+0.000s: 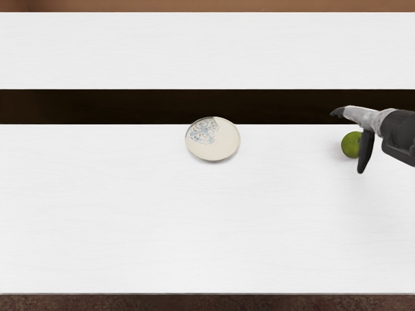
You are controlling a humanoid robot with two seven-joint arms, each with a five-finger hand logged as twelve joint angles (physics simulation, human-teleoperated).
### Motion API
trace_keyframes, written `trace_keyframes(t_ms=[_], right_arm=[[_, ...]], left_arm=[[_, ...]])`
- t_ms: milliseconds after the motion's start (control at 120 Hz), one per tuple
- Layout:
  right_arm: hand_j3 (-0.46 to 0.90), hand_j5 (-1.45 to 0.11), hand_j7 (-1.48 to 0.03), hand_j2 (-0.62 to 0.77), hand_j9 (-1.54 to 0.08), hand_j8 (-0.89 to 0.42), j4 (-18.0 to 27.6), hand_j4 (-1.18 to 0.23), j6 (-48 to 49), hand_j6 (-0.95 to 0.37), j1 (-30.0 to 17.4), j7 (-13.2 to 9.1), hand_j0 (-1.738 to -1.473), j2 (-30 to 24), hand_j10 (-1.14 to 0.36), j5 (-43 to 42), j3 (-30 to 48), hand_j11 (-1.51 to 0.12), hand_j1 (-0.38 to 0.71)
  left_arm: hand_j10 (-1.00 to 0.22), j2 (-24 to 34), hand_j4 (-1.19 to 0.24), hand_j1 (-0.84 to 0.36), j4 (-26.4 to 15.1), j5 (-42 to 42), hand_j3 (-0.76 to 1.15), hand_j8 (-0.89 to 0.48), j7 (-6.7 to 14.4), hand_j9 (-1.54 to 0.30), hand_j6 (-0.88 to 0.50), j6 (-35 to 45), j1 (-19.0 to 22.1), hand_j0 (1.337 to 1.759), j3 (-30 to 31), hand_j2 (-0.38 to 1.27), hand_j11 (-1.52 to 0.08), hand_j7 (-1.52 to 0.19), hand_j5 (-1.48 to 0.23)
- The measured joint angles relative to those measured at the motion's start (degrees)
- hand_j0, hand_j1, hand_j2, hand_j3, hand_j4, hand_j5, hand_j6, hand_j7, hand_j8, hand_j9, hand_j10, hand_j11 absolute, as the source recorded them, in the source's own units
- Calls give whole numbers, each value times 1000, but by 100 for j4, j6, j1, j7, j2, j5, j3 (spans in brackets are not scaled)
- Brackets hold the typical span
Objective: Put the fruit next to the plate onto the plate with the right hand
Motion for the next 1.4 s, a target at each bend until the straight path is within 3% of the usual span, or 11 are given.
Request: trace_keyframes(t_ms=[475,792,1400], right_arm=[[0,-231,-230,-31,-231,-185,-338,-184,-1139,-187,-707,0,-1658,371,-182,-844,-22,-230,-140],[0,-239,-238,-33,-239,-190,-1015,-190,-1211,-192,-758,0,-1658,727,-188,-820,14,-239,-132],[0,-461,-460,-66,-461,-359,-1109,-359,-1216,-361,-819,0,-1658,866,-358,-811,1,-460,73]], left_arm=[[0,0,0,349,1,0,0,0,-2,0,0,1,0,1658,0,0,0,0,0],[0,0,0,349,0,0,0,0,0,0,0,0,0,1658,0,0,0,0,0],[0,0,0,349,0,0,0,0,-1,0,0,0,0,1658,0,0,0,0,0]])
